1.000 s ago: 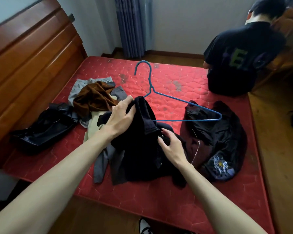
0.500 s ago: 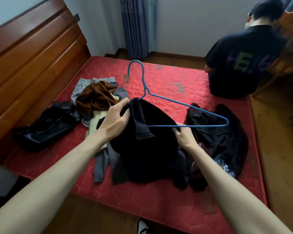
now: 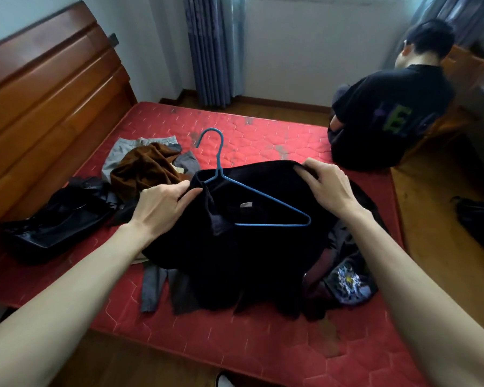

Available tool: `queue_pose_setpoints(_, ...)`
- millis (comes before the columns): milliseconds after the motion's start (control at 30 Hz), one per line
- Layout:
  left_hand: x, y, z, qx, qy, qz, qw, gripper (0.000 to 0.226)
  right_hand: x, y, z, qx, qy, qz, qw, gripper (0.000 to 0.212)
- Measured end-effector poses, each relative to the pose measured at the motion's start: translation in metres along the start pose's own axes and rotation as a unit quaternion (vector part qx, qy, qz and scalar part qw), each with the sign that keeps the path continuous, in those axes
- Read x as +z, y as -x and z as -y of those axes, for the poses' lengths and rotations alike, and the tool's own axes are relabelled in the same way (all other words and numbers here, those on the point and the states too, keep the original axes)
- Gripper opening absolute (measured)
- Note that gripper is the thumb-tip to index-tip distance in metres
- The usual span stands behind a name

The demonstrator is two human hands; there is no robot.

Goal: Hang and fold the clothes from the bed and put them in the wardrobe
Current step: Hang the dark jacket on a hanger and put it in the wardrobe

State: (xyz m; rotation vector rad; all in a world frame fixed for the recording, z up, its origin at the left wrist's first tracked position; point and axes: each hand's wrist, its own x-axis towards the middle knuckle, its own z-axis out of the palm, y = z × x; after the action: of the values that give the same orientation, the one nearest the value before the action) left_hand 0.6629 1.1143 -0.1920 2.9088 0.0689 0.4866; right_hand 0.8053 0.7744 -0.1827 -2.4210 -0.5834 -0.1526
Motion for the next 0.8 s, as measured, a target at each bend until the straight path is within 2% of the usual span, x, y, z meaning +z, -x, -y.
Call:
queue_pose_setpoints(133, -0.005, -0.006, -0.008, 0.034, -0.085, -0.050, 0.995, 0.061, -0.016, -0.005, 0.016, -0.112, 0.091, -0.060, 0.988, 0.027)
queue_pose_setpoints(267, -0.010, -0.015, -0.021, 0.012, -0.152, -0.070, 0.986, 0.050, -0.028, -0.013, 0.030, -0.124, 0.123, -0.067, 0.982, 0.031)
queue_pose_setpoints(433, -0.015, -0.023, -0.033, -0.015, -0.162, -0.082, 0.983, 0.046, -0.031, -0.007, 0.052, -0.076, 0.051, -0.023, 0.996, 0.028)
queue_pose_setpoints(533, -0.022, -0.028, -0.043, -0.008, -0.162, -0.105, 0.981, 0.046, -0.028, -0.004, 0.065, -0.008, 0.007, 0.070, 0.997, 0.028)
queue_pose_setpoints(633, -0.027, -0.035, -0.058, -0.001, -0.151, -0.124, 0.981, 0.047, -0.017, 0.006, 0.077, 0.042, -0.061, 0.140, 0.987, 0.042)
queue_pose_setpoints(733, -0.029, -0.035, -0.064, 0.003, -0.120, -0.150, 0.981, 0.049, -0.011, 0.017, 0.082, 0.055, -0.192, 0.164, 0.966, 0.047)
queue_pose_setpoints(800, -0.030, -0.031, -0.059, 0.004, -0.089, -0.173, 0.981, 0.049, -0.016, 0.020, 0.078, 0.100, -0.326, 0.191, 0.920, 0.036)
